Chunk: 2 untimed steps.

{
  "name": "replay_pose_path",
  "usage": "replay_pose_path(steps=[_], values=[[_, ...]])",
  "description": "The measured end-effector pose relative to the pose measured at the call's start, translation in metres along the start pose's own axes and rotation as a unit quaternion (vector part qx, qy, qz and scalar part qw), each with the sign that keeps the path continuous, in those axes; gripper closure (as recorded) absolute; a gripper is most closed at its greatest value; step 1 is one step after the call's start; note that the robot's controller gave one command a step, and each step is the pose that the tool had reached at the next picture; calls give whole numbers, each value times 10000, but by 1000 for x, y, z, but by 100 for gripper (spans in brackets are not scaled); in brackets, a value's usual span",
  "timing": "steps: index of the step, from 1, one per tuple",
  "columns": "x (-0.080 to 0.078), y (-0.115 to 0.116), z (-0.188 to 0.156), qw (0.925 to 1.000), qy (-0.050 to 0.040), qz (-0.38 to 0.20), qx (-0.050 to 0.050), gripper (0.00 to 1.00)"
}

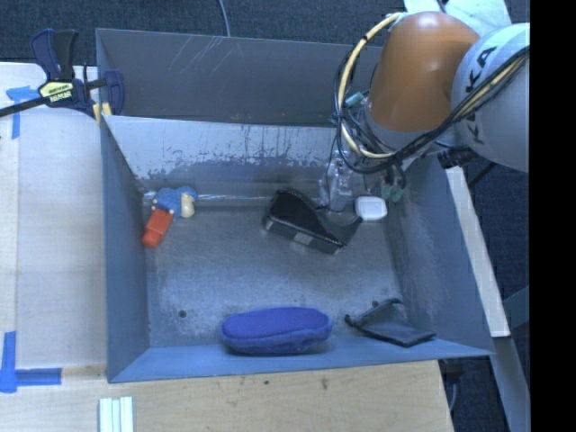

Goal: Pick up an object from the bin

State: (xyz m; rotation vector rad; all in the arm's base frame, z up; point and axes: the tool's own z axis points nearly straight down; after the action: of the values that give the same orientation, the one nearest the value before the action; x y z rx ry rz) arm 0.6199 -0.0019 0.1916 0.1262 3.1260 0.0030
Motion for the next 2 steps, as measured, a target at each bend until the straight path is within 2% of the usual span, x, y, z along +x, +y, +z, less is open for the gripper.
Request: replay_pose_path(steps=[1,2], values=[[16,-13,33,9969,65,784,19,100],[43,13,36,9797,65,2005,20,100]])
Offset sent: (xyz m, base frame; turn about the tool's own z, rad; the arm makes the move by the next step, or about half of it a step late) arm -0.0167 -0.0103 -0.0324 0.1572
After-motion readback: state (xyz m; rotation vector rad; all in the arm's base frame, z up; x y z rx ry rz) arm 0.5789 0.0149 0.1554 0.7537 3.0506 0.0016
